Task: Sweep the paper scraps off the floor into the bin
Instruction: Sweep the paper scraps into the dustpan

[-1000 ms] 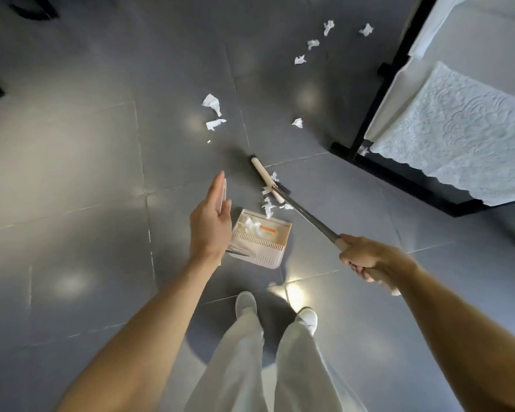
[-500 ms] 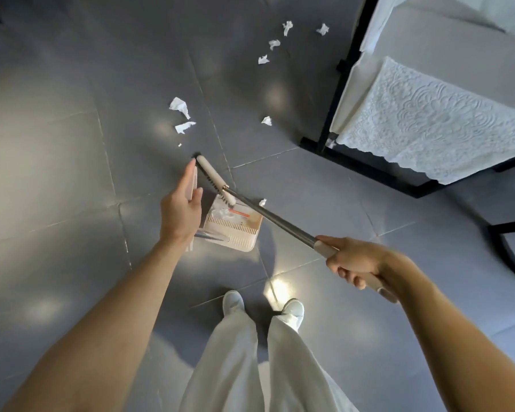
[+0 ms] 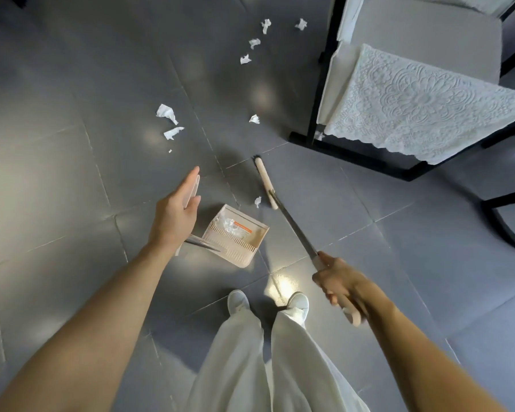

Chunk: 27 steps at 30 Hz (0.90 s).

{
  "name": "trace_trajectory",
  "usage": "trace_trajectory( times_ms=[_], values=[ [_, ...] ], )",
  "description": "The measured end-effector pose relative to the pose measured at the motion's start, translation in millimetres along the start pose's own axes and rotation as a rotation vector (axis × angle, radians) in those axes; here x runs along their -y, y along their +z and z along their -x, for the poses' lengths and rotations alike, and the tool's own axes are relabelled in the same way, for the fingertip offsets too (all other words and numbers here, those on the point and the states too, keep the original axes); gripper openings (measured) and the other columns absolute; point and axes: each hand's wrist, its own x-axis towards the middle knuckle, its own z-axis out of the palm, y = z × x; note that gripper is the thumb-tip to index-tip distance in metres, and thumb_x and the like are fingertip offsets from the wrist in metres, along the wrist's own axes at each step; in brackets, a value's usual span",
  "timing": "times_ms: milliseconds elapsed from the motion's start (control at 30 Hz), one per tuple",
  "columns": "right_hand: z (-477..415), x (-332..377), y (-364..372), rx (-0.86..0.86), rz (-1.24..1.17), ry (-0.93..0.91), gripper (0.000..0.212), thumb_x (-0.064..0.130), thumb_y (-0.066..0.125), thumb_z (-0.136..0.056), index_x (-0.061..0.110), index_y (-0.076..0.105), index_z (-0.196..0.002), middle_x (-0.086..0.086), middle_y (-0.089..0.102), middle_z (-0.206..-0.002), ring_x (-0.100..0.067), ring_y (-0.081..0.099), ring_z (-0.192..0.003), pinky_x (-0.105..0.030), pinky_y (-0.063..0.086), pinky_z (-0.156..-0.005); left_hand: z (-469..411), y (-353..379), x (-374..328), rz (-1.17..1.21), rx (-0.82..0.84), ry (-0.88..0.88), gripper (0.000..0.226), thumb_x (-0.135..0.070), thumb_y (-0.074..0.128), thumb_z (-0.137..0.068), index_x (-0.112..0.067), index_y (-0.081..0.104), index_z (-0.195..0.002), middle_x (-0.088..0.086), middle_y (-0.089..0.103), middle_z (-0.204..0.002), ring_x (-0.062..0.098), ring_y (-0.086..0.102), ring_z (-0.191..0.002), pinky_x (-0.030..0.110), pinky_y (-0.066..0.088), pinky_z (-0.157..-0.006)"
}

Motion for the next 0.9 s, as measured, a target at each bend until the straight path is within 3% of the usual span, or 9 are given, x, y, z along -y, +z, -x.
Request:
trace_trajectory(
  times_ms=[133, 233, 333, 433, 533, 600, 667, 800, 900],
  values=[
    [11.6, 0.0, 10.7, 0.144, -0.054, 0.037, 0.046, 0.004, 0.048, -0.093, 0.020, 0.044, -0.136, -0.007, 0.054, -0.069, -0.010, 0.045, -0.042, -0.021, 0.042, -0.046, -2.3, -4.0, 3.6, -0.021, -0.031, -0.008, 0.053, -0.004, 0.053, -0.093, -0.023, 0.043, -0.142, -0.004, 0.053, -0.138, 0.016, 0.053, -0.124, 0.012, 0.032, -0.097],
    [18.4, 10.8, 0.8, 0.168, -0.075, 0.045, 0.057, -0.002, 0.046, -0.090, 0.026, 0.044, -0.140, -0.004, 0.052, -0.061, -0.009, 0.041, -0.042, -0.018, 0.038, -0.040, -1.4, -8.6, 8.9, -0.057, -0.048, 0.012, 0.052, -0.006, 0.054, -0.093, -0.023, 0.044, -0.142, 0.001, 0.055, -0.136, 0.024, 0.056, -0.119, 0.021, 0.037, -0.096],
    [26.7, 31.5, -10.0, 0.176, -0.123, 0.009, 0.062, -0.006, 0.047, -0.088, 0.028, 0.044, -0.140, -0.002, 0.052, -0.052, -0.009, 0.039, -0.042, -0.018, 0.037, -0.037, 0.1, -19.6, 16.5, -0.034, -0.099, -0.027, 0.051, -0.006, 0.054, -0.094, -0.021, 0.044, -0.142, 0.001, 0.055, -0.137, 0.022, 0.053, -0.121, 0.006, 0.031, -0.090],
    [30.8, 59.2, -3.3, 0.141, -0.120, -0.055, 0.059, -0.003, 0.050, -0.091, 0.031, 0.045, -0.138, -0.006, 0.052, -0.063, -0.010, 0.040, -0.043, -0.018, 0.039, -0.038, -1.2, -39.0, 30.3, -0.001, -0.169, -0.073, 0.051, -0.005, 0.054, -0.093, -0.018, 0.044, -0.142, 0.000, 0.053, -0.138, 0.018, 0.051, -0.124, -0.004, 0.025, -0.086],
    [19.8, 91.6, 11.9, 0.104, -0.130, -0.113, 0.047, 0.006, 0.049, -0.097, 0.031, 0.045, -0.137, -0.006, 0.052, -0.067, -0.009, 0.044, -0.040, -0.018, 0.040, -0.038, -6.4, -59.7, 44.3, 0.016, -0.217, -0.073, 0.051, -0.003, 0.054, -0.092, -0.016, 0.045, -0.141, 0.000, 0.052, -0.139, 0.017, 0.050, -0.126, -0.004, 0.025, -0.089],
    [7.5, 114.9, 21.3, 0.119, -0.184, -0.128, 0.034, 0.020, 0.042, -0.103, 0.021, 0.048, -0.136, -0.003, 0.051, -0.059, -0.007, 0.044, -0.036, -0.017, 0.039, -0.037, -13.2, -74.3, 51.6, 0.036, -0.248, -0.079, 0.051, -0.003, 0.055, -0.092, -0.016, 0.045, -0.141, -0.002, 0.052, -0.138, 0.014, 0.049, -0.125, -0.004, 0.025, -0.089],
    [-4.3, 140.2, 30.6, 0.144, -0.224, -0.136, 0.039, 0.026, 0.035, -0.106, 0.012, 0.045, -0.141, -0.003, 0.049, -0.055, -0.008, 0.043, -0.037, -0.017, 0.038, -0.035, -21.9, -90.4, 58.8, 0.054, -0.276, -0.089, 0.051, -0.003, 0.054, -0.093, -0.016, 0.045, -0.141, -0.006, 0.051, -0.137, 0.010, 0.048, -0.124, -0.005, 0.025, -0.089],
    [-30.1, 200.1, 43.2, 0.063, -0.107, -0.247, 0.046, 0.010, 0.046, -0.100, 0.025, 0.040, -0.143, -0.008, 0.048, -0.070, -0.015, 0.043, -0.051, -0.022, 0.041, -0.039, -51.5, -123.1, 78.2, 0.038, -0.328, -0.107, 0.049, -0.004, 0.054, -0.093, -0.015, 0.045, -0.141, -0.002, 0.051, -0.139, 0.017, 0.052, -0.123, -0.001, 0.027, -0.089],
    [-57.9, 250.9, 42.4, 0.046, -0.052, -0.309, 0.048, 0.007, 0.046, -0.097, 0.025, 0.042, -0.141, -0.009, 0.049, -0.067, -0.016, 0.042, -0.048, -0.022, 0.041, -0.040, -85.0, -144.1, 96.2, 0.044, -0.351, -0.162, 0.049, -0.004, 0.054, -0.094, -0.017, 0.045, -0.141, 0.002, 0.054, -0.137, 0.024, 0.056, -0.120, 0.010, 0.033, -0.092]
  ],
)
